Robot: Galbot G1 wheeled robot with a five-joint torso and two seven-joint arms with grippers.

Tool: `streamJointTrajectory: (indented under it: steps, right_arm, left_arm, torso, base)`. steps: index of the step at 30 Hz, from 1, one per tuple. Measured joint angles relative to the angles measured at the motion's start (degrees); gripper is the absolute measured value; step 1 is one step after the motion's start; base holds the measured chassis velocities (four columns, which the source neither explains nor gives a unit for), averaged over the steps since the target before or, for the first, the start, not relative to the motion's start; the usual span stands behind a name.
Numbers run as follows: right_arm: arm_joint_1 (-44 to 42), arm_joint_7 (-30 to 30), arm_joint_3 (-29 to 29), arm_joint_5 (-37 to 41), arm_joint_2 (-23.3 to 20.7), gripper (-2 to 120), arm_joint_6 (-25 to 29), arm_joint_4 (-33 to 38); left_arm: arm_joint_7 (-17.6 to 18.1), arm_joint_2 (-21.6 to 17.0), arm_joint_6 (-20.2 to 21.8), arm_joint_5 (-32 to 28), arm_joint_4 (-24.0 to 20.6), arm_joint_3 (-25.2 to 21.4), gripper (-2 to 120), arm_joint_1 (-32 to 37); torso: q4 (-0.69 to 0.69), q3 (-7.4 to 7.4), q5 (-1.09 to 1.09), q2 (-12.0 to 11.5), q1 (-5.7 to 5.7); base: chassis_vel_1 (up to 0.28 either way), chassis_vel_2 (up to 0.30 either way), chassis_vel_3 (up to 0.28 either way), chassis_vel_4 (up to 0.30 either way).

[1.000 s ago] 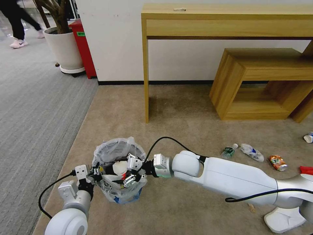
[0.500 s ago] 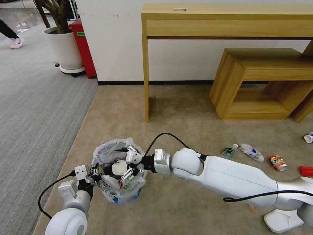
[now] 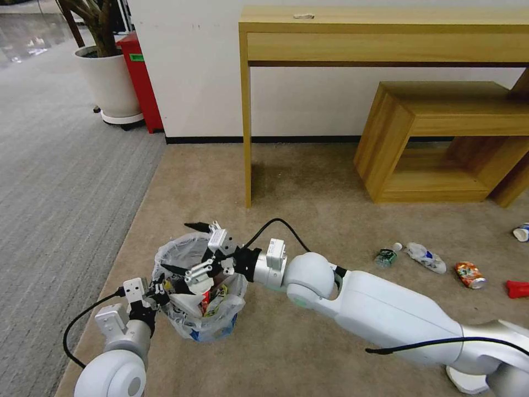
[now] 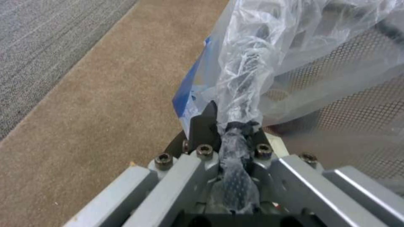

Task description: Pick up the trash bin and place the garbage on the floor into it.

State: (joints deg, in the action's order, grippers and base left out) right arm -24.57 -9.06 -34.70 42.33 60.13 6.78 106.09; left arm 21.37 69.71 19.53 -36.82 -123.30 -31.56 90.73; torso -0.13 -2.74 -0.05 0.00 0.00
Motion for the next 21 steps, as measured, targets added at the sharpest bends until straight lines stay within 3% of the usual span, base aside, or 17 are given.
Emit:
streamJointTrajectory:
  steps: [7,21]
  right_arm:
    - [-1.5,3.0,2.8,2.0,1.3,100,3.3,0.6]
    - [-6.3,12.3,14.2,3.4,0.2,100,1.1,1.7]
  left_arm:
    - [0.0,0.2,-0.1,0.2,-0.2,0.0,1,0.2]
    - [0.1,0.4,-0.2,0.2,-1.3,-0.7,1,0.7]
  torso:
    - [0.0,0.0,0.0,0.0,0.0]
    - [0.0,0.0,0.01,0.0,0.0]
  base:
    - [0.0,0.0,0.0,0.0]
    - [0.0,0.0,0.0,0.0]
